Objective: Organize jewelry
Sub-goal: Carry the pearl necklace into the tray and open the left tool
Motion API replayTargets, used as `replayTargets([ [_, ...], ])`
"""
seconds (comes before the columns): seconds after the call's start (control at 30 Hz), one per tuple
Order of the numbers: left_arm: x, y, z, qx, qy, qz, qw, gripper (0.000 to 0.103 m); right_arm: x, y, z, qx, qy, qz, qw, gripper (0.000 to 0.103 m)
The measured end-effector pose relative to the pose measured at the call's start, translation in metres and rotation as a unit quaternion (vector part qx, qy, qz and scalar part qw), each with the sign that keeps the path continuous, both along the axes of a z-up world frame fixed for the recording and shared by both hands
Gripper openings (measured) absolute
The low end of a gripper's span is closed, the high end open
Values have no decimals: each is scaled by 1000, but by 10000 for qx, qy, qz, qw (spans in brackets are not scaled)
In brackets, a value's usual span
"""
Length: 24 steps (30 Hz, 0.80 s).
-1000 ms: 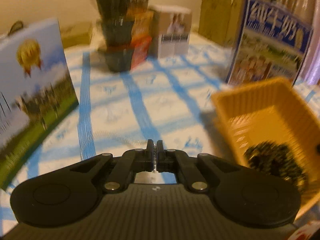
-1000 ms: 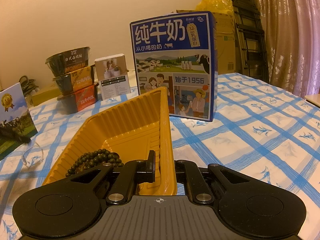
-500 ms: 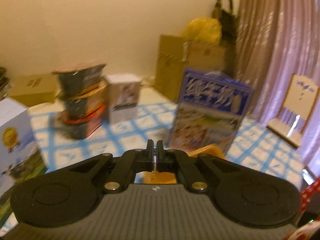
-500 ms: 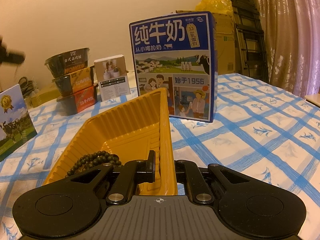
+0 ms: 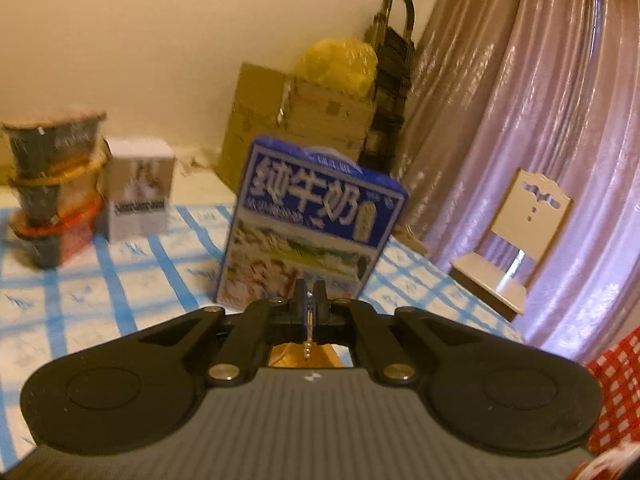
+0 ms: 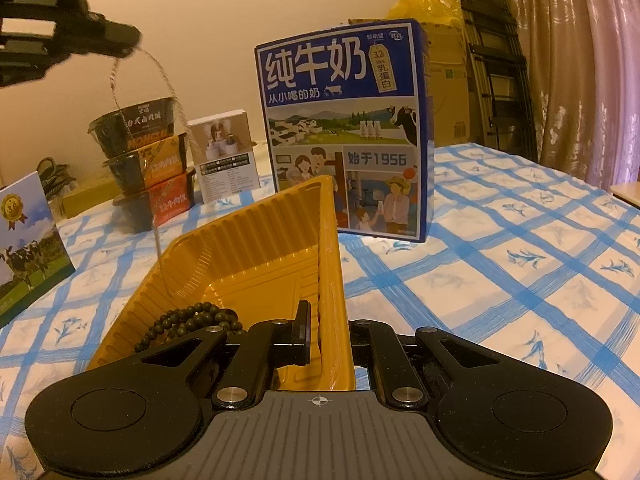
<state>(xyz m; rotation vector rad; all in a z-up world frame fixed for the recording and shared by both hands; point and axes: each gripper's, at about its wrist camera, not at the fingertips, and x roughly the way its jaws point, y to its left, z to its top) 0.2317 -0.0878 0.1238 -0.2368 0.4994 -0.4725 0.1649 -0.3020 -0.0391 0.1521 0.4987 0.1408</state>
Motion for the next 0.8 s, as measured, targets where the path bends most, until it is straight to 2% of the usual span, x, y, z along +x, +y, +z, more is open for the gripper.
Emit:
replayTargets([
  [0.1,1,-6,-13,25,278,-116,9995,2,0,0,0,1,2,0,10000,9],
  [0.2,1,-10,-25,248,471,-116,9985,5,0,0,0,5,2,-2,10000,9],
  [0.27,-1,-10,-31,292,571,-115,9979,10,0,0,-1,4,-4,-3,10000,9],
  [0.33,-3,-6,-36,313,616,-60,9976,14,0,0,-2,0,-5,-5,10000,9],
  [0.63,-14,15,-54,641,746,297,9947,18,-1,1,-2,-50,-5,-13,10000,9],
  [0.8,-22,27,-65,676,882,438,9928,21,-1,2,-3,-84,-19,0,10000,9],
])
